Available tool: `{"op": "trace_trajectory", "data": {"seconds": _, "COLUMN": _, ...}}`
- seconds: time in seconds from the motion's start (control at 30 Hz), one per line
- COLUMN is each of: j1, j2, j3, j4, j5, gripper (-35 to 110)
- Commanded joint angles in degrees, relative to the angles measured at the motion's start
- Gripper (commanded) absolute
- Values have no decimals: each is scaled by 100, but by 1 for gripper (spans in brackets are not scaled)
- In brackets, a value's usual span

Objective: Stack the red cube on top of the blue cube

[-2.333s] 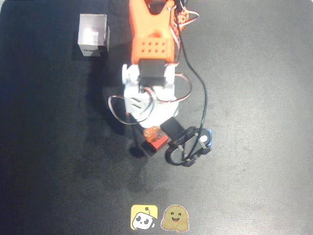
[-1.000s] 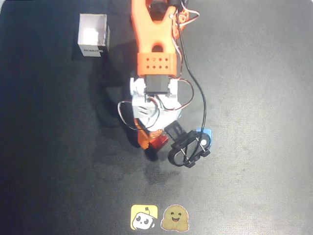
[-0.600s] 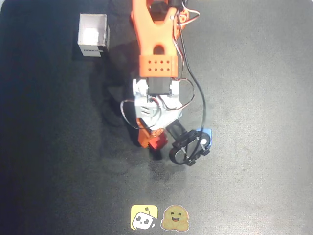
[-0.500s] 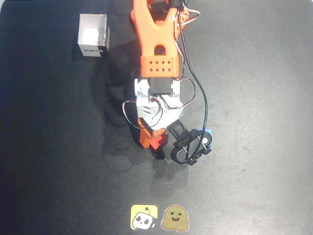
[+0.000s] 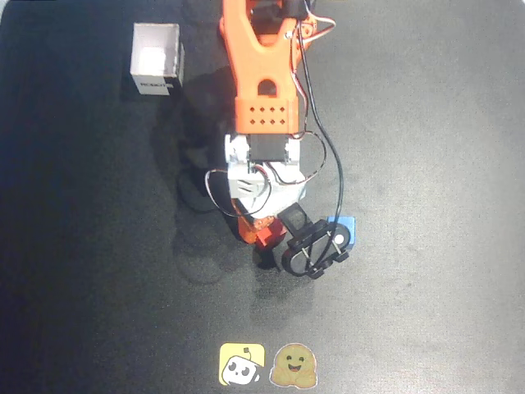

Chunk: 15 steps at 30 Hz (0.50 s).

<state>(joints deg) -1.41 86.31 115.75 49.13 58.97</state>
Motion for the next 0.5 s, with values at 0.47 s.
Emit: {"op": "trace_trajectory", "data": {"seconds": 0.47, "j1": -158, "j2": 1301, "j3": -703, "j4": 1635, "j5": 2856, "gripper": 0}}
